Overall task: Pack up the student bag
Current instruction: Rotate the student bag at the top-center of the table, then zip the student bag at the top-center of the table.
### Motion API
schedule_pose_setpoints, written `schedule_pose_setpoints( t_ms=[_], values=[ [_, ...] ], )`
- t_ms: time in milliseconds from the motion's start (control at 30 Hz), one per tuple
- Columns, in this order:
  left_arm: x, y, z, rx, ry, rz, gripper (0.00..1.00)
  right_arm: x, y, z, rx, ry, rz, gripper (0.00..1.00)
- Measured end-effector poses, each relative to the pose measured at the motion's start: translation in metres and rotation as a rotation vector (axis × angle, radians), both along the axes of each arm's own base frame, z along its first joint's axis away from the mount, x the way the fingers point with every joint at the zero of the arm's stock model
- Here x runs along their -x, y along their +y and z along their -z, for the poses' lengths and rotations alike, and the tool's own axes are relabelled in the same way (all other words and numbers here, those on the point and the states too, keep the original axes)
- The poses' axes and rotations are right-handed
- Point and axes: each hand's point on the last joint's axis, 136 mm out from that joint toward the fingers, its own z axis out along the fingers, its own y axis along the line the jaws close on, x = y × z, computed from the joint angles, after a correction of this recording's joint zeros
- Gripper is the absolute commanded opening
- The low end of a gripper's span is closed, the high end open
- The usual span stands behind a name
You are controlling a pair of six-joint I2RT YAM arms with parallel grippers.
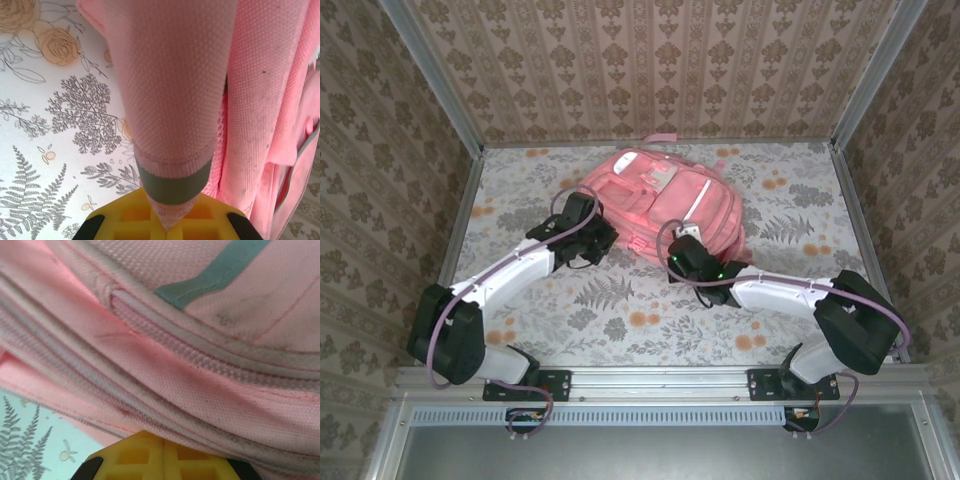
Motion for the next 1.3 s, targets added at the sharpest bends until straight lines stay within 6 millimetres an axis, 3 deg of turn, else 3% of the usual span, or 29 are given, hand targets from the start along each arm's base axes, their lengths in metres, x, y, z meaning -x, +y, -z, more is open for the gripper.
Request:
schedule_pose_setpoints(
  t_ms=[167, 300, 500, 633, 833, 1167, 1300],
  values=[
    [0.02, -0.021, 0.002, -0.003, 0.005, 0.078, 0.0, -0.019, -0.026, 0.001, 0.018, 0.017, 0.023, 0.1],
    [0.036, -0.035, 0.006, -0.003, 0.016, 0.125, 0.0, -0.026, -0.04, 0.001, 0.035, 0.031, 0.01, 0.22],
    [0.041, -0.039, 0.019, -0.031, 0.054, 0.132, 0.0, -0.005, -0.041, -0.024, -0.025, -0.025, -0.063, 0.36],
    [0.04, -0.04, 0.027, -0.053, 0.077, 0.131, 0.0, 0.022, -0.022, -0.031, -0.071, -0.066, -0.148, 0.39],
    [0.041, -0.04, 0.028, -0.057, 0.078, 0.132, 0.0, 0.045, 0.007, -0.005, -0.103, -0.025, -0.23, 0.4],
    [0.041, -0.041, 0.028, -0.056, 0.078, 0.129, 0.0, 0.048, 0.039, 0.041, -0.075, 0.017, -0.259, 0.4],
    [0.041, -0.041, 0.028, -0.057, 0.076, 0.129, 0.0, 0.043, 0.046, 0.045, -0.067, -0.001, -0.252, 0.38]
  ],
)
